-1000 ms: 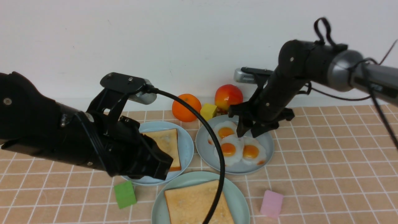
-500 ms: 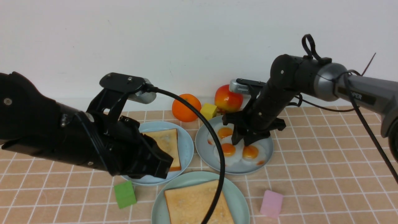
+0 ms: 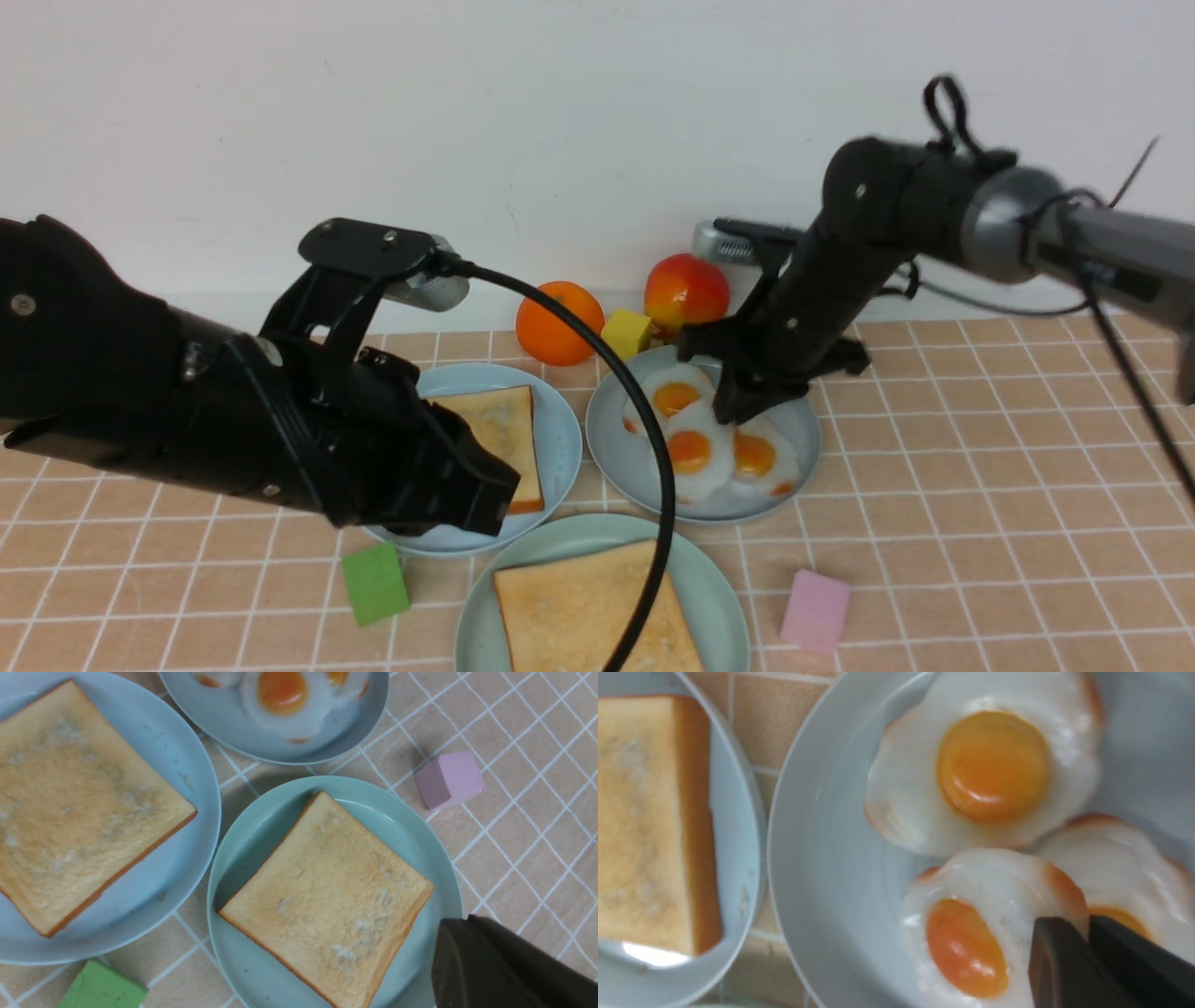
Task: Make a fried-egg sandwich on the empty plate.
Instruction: Use the right arm to grab a fried egg, then use the right arm to place the fried egg on the slice of bread in the middle, then use the left arm to grab a slice of bread, then use the left arm to place a slice of bread on the fried egg in the middle
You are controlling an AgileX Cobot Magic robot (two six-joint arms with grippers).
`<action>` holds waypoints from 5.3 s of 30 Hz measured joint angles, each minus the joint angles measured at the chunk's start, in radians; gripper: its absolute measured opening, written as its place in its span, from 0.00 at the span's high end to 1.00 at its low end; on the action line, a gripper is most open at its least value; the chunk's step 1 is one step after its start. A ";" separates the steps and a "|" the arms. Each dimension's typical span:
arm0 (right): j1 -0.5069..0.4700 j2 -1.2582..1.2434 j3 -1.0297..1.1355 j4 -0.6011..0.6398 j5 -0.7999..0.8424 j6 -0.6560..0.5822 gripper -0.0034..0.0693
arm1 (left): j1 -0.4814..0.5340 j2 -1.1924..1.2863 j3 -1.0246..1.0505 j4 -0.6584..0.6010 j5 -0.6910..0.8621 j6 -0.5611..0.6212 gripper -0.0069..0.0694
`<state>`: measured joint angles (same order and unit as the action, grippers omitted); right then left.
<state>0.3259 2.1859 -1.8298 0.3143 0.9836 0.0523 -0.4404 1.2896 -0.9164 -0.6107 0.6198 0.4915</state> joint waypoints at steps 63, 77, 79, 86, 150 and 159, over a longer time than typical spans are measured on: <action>0.163 -0.870 0.824 0.094 -0.125 -0.289 0.32 | 0.264 0.627 -0.351 0.205 0.002 -0.492 0.43; 0.164 -0.880 0.840 0.106 -0.107 -0.289 0.32 | 0.268 0.735 -0.400 0.217 0.011 -0.557 0.58; 0.164 -0.880 0.840 0.106 -0.107 -0.289 0.32 | 0.268 0.723 -0.398 0.223 0.012 -0.557 0.64; 0.164 -0.880 0.840 0.106 -0.106 -0.289 0.32 | 0.263 0.574 -0.382 0.231 0.075 -0.557 0.90; 0.164 -0.880 0.841 0.055 -0.073 -0.311 0.57 | -0.128 0.222 0.291 -0.172 -0.438 -0.656 0.66; 0.164 -0.888 0.842 0.029 -0.067 -0.303 0.58 | -0.071 0.182 0.245 -0.100 -0.271 -0.579 0.31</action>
<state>0.4903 1.2976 -0.9875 0.3428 0.9161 -0.2504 -0.5114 1.4716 -0.6712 -0.7103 0.3489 -0.0873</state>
